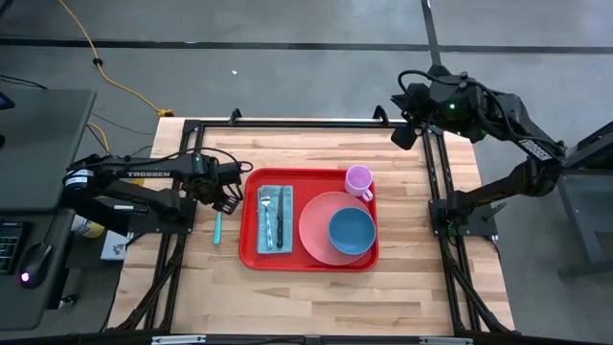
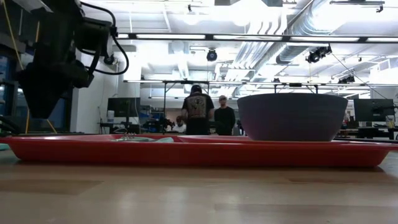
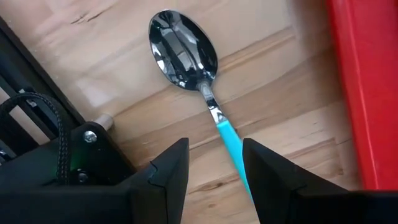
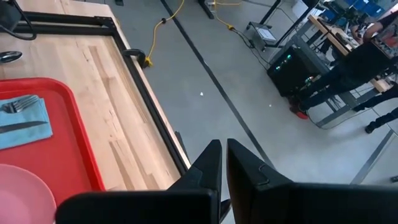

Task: Set up tray
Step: Put the green spoon on the blue napkin to the middle of the blue fork and black knife

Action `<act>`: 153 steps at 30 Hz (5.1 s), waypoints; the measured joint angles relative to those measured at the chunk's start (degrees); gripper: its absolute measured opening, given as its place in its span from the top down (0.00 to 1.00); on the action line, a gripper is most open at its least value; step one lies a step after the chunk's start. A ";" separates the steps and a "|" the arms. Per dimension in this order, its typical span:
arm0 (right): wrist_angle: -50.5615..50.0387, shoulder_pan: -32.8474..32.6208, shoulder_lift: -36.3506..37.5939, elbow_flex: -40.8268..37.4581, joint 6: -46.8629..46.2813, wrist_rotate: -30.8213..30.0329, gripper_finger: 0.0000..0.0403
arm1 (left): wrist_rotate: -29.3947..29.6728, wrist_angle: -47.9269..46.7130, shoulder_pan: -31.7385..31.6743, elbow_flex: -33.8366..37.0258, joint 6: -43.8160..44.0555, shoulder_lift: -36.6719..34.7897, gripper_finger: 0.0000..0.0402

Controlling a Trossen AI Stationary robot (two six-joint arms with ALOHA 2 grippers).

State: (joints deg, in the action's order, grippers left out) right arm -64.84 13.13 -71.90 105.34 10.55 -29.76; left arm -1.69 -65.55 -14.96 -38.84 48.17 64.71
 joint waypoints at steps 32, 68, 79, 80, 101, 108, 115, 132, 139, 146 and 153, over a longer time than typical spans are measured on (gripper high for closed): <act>0.00 0.01 0.76 0.00 1.09 0.97 1.00 | 2.36 4.04 24.14 3.70 35.02 1.36 0.55; -0.07 -0.03 0.74 -0.11 0.32 6.04 1.00 | -2.39 13.75 24.37 5.11 37.78 11.17 0.55; -0.74 -0.04 1.40 -0.13 0.60 6.08 1.00 | -3.58 17.39 24.35 7.99 39.01 10.93 0.55; -0.74 -0.03 1.48 -0.13 0.79 6.00 1.00 | -3.52 17.48 24.35 8.03 38.65 10.93 0.55; -1.35 -0.02 1.92 -0.13 2.38 5.45 1.00 | -2.86 17.47 24.35 7.55 34.16 10.04 0.85; -2.28 -0.03 1.92 -0.13 2.31 5.05 1.00 | 0.97 17.27 24.39 6.39 33.00 5.29 0.85; -2.78 -0.02 1.92 -0.13 1.75 5.05 1.00 | 6.55 21.51 24.39 6.33 33.14 -2.52 0.85; -2.63 -0.04 2.90 -0.13 -0.09 3.31 1.00 | 21.80 43.80 24.35 6.15 28.66 -3.78 0.85; -0.91 -0.04 6.12 -0.13 -1.31 3.95 1.00 | 21.77 47.26 24.35 6.15 24.07 -3.63 0.85; -1.06 -0.04 10.36 -0.13 0.79 4.54 1.00 | 19.03 52.94 24.53 6.15 25.66 -3.63 0.85; -4.93 -0.04 14.96 -0.13 6.36 5.23 1.00 | 19.18 52.67 24.50 0.80 30.32 -3.63 0.85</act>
State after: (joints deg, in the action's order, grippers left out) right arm -69.77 13.08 -56.94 105.21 16.91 -24.53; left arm 17.48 -12.88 9.54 -38.04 78.48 61.08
